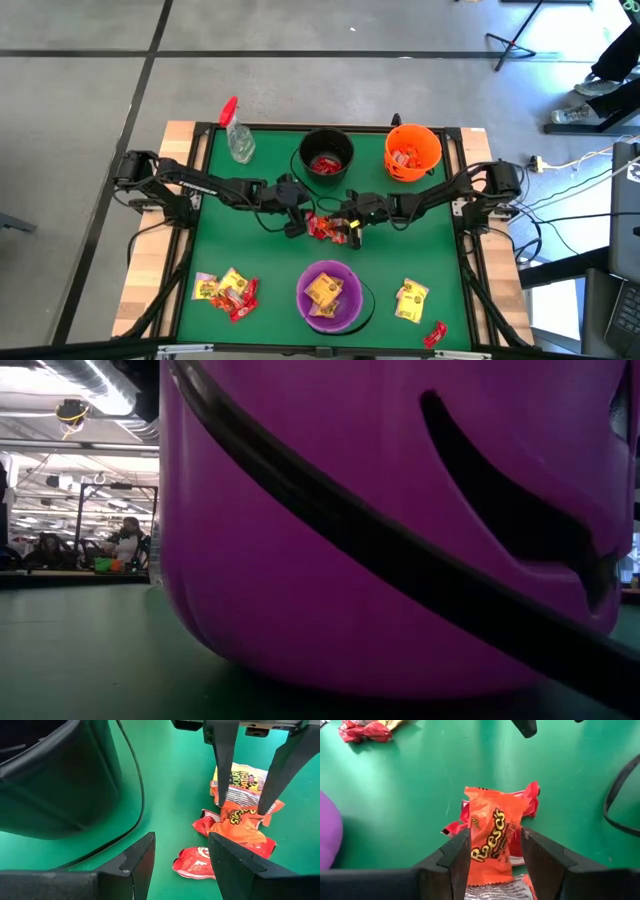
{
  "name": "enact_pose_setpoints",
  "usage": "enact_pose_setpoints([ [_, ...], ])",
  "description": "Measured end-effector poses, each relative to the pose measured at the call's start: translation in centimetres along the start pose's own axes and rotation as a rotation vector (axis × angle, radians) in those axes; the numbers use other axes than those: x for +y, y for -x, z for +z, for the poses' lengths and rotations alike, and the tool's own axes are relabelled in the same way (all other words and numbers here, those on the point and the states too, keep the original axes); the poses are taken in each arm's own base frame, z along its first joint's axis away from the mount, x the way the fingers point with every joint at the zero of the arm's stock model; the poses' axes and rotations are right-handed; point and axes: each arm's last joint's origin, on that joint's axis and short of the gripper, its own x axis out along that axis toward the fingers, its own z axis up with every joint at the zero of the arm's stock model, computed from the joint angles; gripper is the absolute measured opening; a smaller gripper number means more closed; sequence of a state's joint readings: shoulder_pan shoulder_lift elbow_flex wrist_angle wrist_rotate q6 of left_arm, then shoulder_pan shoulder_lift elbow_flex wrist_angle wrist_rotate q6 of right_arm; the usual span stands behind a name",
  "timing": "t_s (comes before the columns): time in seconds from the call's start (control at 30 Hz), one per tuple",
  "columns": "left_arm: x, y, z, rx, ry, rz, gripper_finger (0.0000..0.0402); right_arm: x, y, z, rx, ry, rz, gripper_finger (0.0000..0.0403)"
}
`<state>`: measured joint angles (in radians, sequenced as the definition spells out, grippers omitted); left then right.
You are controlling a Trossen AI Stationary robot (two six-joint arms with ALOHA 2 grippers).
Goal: Organize candy in baskets
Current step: Put the orange candy pack into the orange bucket
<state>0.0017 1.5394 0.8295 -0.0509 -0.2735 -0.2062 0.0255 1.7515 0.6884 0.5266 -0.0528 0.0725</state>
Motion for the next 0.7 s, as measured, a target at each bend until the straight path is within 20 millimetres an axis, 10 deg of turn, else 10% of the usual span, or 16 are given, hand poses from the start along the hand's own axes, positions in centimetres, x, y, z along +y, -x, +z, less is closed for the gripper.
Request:
enact_pose_setpoints([
  [0.7, -0.1, 0.1, -0.2, 0.031, -0.001, -0.055, 0.0172, 0.2, -0.6, 1.5, 0.147, -0.04, 0.025, 0.0275],
])
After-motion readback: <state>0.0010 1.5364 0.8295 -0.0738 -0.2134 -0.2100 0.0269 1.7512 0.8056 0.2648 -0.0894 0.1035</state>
